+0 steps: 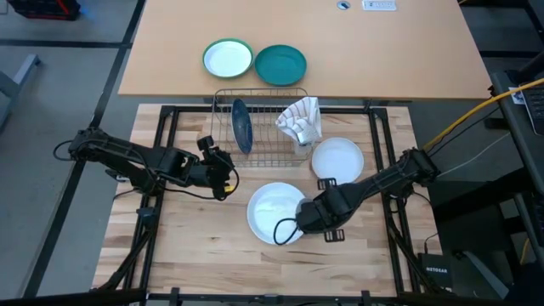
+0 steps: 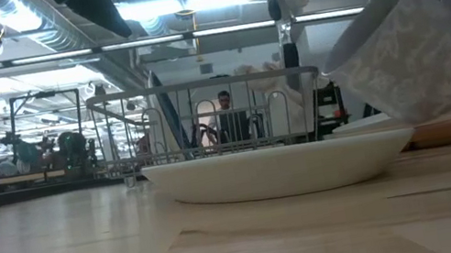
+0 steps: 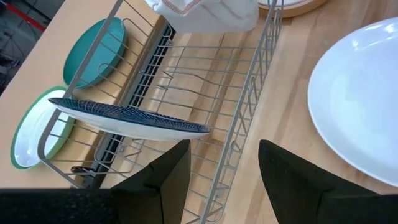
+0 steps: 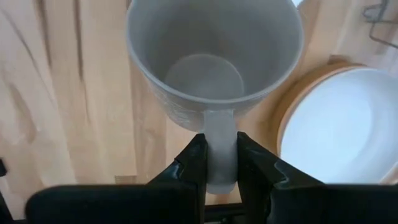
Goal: Sort dishes
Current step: Remove the mug from the white plate
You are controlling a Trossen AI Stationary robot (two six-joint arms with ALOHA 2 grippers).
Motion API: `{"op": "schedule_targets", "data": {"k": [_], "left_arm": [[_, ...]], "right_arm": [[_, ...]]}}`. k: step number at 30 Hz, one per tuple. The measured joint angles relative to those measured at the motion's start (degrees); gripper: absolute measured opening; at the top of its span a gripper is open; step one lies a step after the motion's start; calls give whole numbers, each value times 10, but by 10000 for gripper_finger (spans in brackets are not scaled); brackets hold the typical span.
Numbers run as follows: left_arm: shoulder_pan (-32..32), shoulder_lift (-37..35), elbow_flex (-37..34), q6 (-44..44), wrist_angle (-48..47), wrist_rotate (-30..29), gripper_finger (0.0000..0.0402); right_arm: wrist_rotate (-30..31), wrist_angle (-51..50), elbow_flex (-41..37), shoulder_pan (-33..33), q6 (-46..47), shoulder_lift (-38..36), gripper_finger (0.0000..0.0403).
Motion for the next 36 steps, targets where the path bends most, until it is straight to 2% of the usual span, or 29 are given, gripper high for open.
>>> {"op": "schedule_targets", "data": {"k": [7, 16, 24, 32, 36], "left_arm": [[0, 0, 0, -2, 0, 0, 179], [0, 5, 0, -15, 0, 0, 179], [0, 6, 0, -17, 0, 7, 179], [0, 6, -26, -44, 5, 7, 179], [0, 6, -57, -73, 5, 15, 179]], "right_arm": [[-28, 0, -7, 5, 2, 0, 64], [41, 1, -7, 35, 53, 0, 64], [35, 1, -7, 72, 105, 0, 64], [39, 1, -6, 147, 219, 0, 64], [98, 0, -6, 187, 335, 0, 64]]}}
